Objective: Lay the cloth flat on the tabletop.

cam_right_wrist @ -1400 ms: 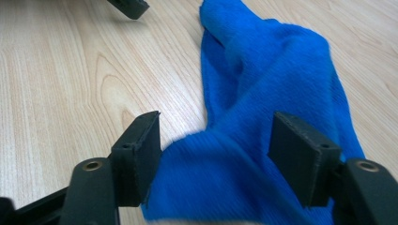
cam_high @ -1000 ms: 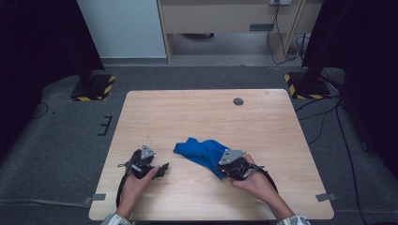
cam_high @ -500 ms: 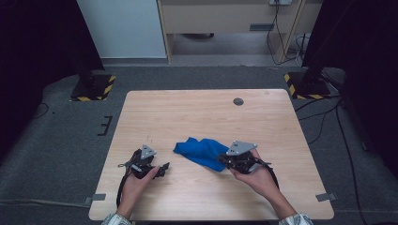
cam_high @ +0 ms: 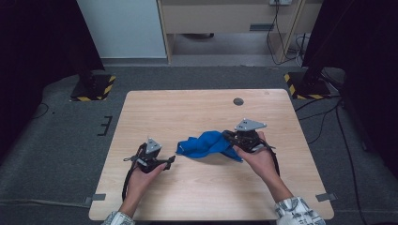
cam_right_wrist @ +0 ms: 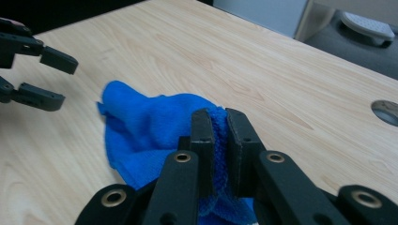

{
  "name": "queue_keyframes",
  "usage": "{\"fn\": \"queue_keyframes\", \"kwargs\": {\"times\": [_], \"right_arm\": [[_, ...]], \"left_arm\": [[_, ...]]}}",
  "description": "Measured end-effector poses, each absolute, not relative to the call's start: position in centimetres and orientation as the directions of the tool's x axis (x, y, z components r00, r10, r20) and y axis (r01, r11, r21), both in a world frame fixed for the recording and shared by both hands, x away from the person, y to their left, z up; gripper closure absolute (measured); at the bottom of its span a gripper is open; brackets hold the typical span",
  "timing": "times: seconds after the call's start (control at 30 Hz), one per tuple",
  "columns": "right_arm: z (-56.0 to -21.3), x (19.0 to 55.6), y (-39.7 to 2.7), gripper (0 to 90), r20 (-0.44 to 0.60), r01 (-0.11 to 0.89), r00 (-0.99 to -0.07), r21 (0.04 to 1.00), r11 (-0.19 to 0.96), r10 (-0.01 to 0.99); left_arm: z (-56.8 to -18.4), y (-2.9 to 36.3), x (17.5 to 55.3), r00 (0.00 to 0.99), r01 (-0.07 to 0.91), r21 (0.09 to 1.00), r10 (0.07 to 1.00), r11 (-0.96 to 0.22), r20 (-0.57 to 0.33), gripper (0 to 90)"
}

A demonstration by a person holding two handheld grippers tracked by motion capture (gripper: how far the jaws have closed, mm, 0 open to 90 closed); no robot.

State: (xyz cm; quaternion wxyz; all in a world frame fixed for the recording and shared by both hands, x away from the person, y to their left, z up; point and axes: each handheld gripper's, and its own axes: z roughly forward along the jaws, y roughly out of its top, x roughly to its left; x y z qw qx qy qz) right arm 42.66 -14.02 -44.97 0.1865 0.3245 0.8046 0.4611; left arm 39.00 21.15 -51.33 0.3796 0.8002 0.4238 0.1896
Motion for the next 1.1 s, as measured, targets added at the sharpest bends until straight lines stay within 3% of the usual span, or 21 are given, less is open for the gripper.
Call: {"fn": "queue_keyframes", "kwargs": {"times": [0.3, 0.53, 0.83, 0.87, 0.97, 1.1], "right_arm": [[-46.4, 43.5, -15.1, 82.9, 0.007, 0.386, -0.692, 0.848, 0.362, 0.722], [-46.4, 43.3, -15.2, 83.4, 0.012, 0.387, -0.697, 0.849, 0.361, 0.717], [-46.6, 42.9, -15.4, 83.4, 0.020, 0.389, -0.702, 0.848, 0.359, 0.712], [-46.6, 42.8, -15.4, 83.4, 0.022, 0.388, -0.702, 0.850, 0.357, 0.711], [-46.4, 42.8, -15.6, 83.4, 0.021, 0.383, -0.698, 0.855, 0.349, 0.716], [-45.8, 42.6, -16.0, 83.2, 0.023, 0.378, -0.692, 0.863, 0.335, 0.722]], "left_arm": [[-51.8, 19.7, 40.9, 0.589, 0.539, 0.766, 0.807, -0.349, -0.047, 30.3], [-51.9, 18.9, 42.4, 0.587, 0.537, 0.757, 0.810, -0.373, -0.017, 37.8], [-52.6, 17.4, 44.1, 0.666, 0.525, 0.745, 0.744, -0.411, -0.060, 57.6], [-52.7, 17.1, 43.9, 0.680, 0.520, 0.735, 0.731, -0.435, -0.049, 71.5], [-52.7, 17.2, 43.7, 0.681, 0.532, 0.737, 0.728, -0.417, -0.080, 85.1], [-51.7, 17.5, 43.3, 0.676, 0.526, 0.759, 0.731, -0.384, -0.098, 88.7]]}}
